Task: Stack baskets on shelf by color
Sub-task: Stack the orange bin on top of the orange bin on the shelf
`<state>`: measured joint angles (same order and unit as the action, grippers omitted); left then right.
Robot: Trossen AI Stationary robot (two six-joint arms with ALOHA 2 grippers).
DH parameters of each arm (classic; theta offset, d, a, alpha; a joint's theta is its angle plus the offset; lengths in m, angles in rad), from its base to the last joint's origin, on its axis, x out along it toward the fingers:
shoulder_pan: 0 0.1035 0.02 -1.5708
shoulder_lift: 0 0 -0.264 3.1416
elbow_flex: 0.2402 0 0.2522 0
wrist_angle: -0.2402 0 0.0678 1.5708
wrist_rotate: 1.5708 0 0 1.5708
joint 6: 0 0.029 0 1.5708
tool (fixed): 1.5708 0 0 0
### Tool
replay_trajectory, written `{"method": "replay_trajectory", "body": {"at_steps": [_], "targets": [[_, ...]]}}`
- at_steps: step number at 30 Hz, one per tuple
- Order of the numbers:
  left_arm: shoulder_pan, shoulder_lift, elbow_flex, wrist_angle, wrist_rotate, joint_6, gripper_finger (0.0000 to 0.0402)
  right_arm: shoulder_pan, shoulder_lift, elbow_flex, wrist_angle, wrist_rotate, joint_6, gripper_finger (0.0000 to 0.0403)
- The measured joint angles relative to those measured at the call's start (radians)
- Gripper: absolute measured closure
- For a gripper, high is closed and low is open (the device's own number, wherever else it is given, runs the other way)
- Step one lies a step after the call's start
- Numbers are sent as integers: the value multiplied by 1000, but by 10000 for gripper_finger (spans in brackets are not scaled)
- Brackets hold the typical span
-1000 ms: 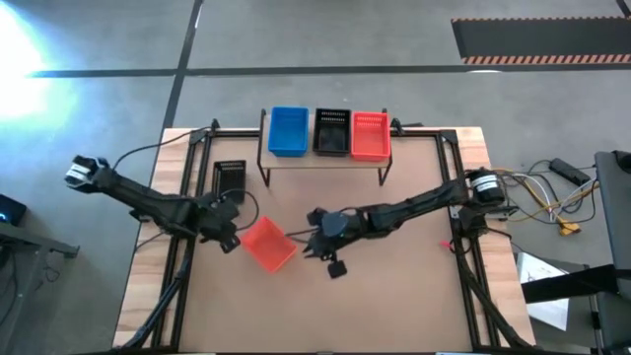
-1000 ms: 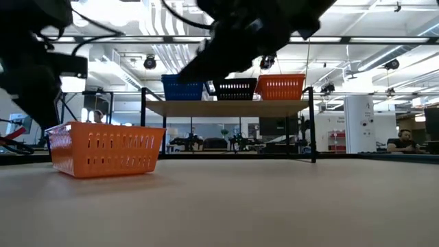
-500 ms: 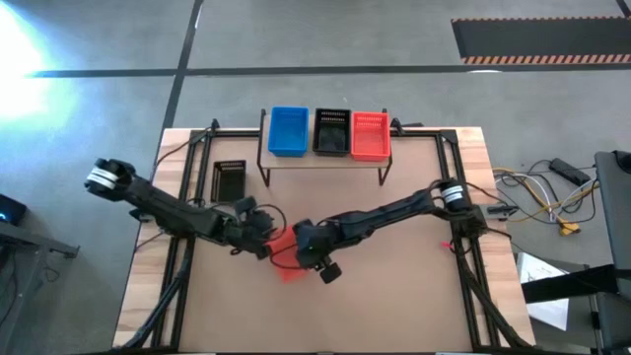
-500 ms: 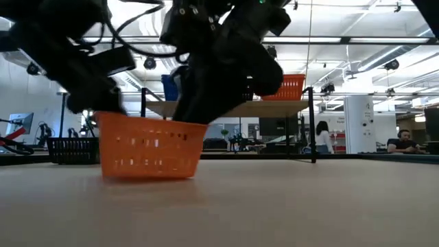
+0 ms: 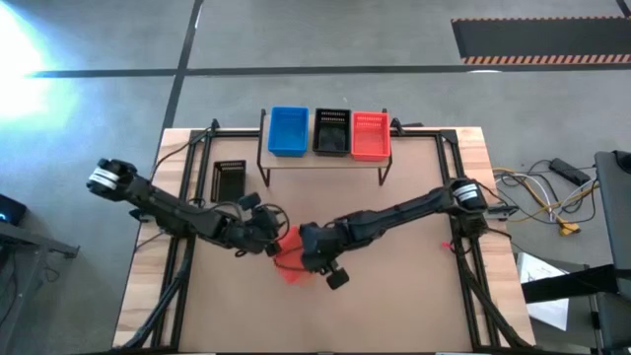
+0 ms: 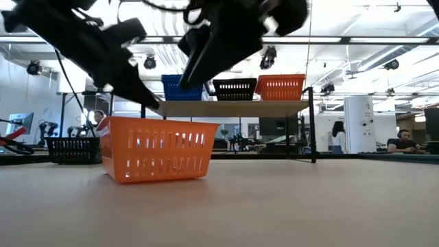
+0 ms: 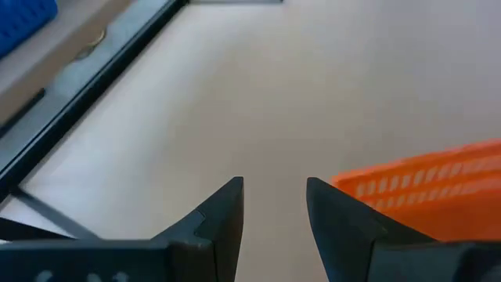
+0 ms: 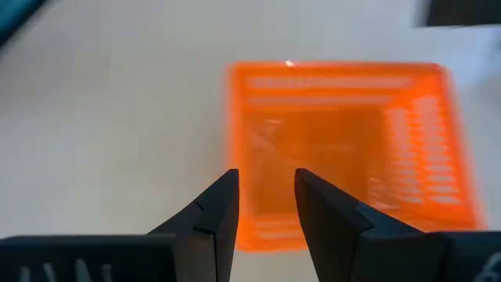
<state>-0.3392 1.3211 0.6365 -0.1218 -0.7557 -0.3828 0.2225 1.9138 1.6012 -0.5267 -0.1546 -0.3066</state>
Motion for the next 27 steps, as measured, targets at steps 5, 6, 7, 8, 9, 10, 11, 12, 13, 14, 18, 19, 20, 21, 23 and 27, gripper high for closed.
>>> {"method": "replay_trajectory", "body": {"at_steps": [5,6,7,8,9,10,11,12,13,14,18,19,20,21,23,27], "targets": [[-109,-54,-1,-11,-40,-31,277,51,33,-1,35,22,10,285],[-134,-65,-1,-26,-42,-54,277,60,46,-1,52,44,10,285],[-160,-76,-1,-39,-45,-78,277,66,57,-2,68,60,12,285],[-186,-86,-1,-51,-47,-102,277,73,68,-3,82,80,12,285],[-213,-95,-5,-54,-52,-121,277,78,78,-3,94,105,17,285],[-240,-101,-7,-57,-63,-136,277,81,85,-2,100,138,26,285],[-265,-105,-8,-62,-69,-150,277,85,92,-2,98,173,39,285],[-288,-107,-9,-67,-76,-166,277,87,98,-1,95,201,55,285],[-310,-108,-9,-69,-85,-182,277,87,100,-1,89,223,66,285],[-327,-108,-9,-71,-92,-189,277,86,101,-2,80,232,76,285],[-380,-88,-9,-71,-124,-234,277,84,99,-3,86,238,87,298],[-385,-80,-9,-69,-135,-243,277,85,99,-3,84,236,87,305],[-389,-72,-9,-71,-142,-252,277,85,99,-3,83,230,85,314],[-391,-63,-9,-71,-148,-264,277,85,99,-3,79,220,83,323],[-391,-46,-9,-70,-163,-268,277,86,103,-3,72,200,80,341],[-391,-20,-9,-70,-170,-269,277,85,119,-5,71,209,55,363]]}}
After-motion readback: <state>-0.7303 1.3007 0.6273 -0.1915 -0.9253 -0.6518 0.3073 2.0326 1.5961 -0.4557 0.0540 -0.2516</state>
